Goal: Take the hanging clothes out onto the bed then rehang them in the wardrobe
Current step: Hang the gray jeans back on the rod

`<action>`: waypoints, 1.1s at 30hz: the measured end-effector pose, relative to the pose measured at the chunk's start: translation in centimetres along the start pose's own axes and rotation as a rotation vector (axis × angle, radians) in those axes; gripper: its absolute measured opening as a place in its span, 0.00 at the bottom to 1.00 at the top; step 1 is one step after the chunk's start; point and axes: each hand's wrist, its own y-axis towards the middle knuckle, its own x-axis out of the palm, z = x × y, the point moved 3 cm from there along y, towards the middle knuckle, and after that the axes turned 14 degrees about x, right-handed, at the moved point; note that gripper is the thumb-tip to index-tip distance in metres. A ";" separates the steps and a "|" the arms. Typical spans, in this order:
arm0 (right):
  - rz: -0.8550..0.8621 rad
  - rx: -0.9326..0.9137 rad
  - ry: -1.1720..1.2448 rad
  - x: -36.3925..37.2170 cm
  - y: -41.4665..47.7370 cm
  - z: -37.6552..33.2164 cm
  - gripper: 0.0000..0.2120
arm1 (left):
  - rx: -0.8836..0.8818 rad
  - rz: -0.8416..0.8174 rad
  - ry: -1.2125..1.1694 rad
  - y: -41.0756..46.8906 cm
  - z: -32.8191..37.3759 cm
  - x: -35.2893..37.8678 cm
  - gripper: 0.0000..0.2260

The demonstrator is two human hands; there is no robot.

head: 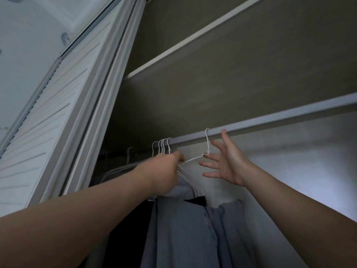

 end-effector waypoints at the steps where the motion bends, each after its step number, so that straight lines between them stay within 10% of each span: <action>1: 0.113 -0.102 -0.170 -0.3 0.1 0.1 0.33 | 0.016 -0.016 0.065 0.1 0.1 0.0 0.19; 6: 0.776 -0.726 -0.990 -2.4 1.0 2.2 0.23 | 0.060 -0.062 0.213 0.5 0.7 0.5 0.22; 10: 0.600 -0.338 -0.953 -3.3 4.0 6.8 0.38 | 0.124 -0.064 0.339 0.7 1.0 1.2 0.26; 33: 0.329 -0.283 -0.804 5.6 14.7 11.6 0.44 | -0.112 -0.312 0.718 1.1 -6.5 4.2 0.31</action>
